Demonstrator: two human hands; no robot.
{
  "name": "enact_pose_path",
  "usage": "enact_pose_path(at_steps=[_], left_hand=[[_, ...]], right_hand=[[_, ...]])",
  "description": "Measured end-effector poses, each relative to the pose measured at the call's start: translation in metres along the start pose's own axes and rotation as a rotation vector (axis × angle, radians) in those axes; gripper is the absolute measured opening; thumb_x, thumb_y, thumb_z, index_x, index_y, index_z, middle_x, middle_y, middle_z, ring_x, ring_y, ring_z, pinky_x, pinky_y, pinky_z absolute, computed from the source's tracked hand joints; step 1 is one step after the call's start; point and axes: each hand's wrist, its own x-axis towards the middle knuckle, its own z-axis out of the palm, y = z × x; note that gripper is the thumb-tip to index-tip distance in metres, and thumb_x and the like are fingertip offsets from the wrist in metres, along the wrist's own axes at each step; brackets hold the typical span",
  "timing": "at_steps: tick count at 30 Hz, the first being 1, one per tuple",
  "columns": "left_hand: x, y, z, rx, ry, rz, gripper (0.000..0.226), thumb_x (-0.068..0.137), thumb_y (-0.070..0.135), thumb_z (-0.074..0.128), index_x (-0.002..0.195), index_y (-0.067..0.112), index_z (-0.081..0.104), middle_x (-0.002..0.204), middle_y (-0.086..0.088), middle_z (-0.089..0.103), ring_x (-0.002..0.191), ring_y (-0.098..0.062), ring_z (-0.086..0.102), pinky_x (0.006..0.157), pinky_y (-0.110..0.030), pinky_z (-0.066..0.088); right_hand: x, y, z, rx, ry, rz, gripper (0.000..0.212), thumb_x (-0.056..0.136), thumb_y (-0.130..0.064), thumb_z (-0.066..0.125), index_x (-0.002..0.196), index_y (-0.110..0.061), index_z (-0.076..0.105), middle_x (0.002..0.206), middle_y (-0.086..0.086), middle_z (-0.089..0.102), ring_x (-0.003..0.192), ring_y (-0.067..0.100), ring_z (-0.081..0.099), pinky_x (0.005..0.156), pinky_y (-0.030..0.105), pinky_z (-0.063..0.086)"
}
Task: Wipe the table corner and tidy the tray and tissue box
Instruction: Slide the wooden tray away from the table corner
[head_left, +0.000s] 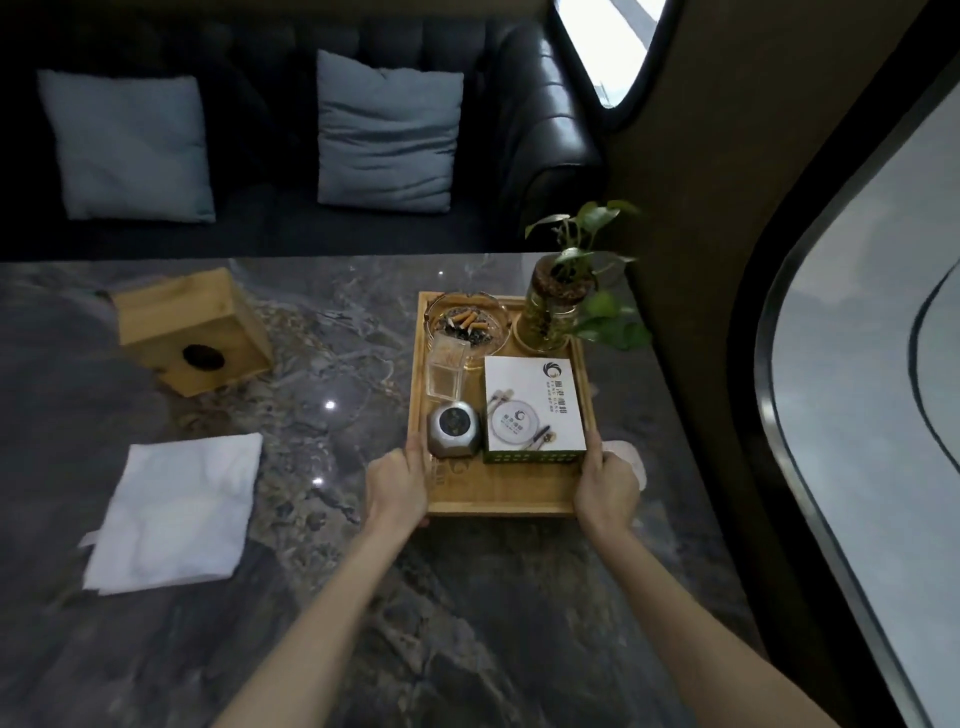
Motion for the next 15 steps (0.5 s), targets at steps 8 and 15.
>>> enact_pose_path(at_steps=[8,15], left_hand=[[-0.007,-0.039,-0.040,0.090,0.092,-0.068,0.062,0.099,0.031,0.023,0.084,-0.011,0.065,0.097,-0.032,0.066,0.096,-0.040,0.060,0.083,-0.037,0.040],[-0.013,-0.067,-0.060,0.089,0.072,-0.119,0.062,0.099,0.032,0.023,0.084,-0.011,0.066,0.098,-0.035,0.065,0.098,-0.042,0.059,0.085,-0.040,0.041]], right_hand=[[-0.033,-0.022,0.034,-0.025,-0.092,-0.053,0.060,0.098,-0.046,0.028,0.072,-0.001,0.060,0.076,0.014,0.059,0.072,0.027,0.052,0.063,0.033,0.032],[-0.064,-0.021,0.058,-0.083,-0.128,-0.019,0.060,0.097,-0.047,0.026,0.075,-0.004,0.061,0.090,0.020,0.068,0.083,0.034,0.062,0.063,0.033,0.035]])
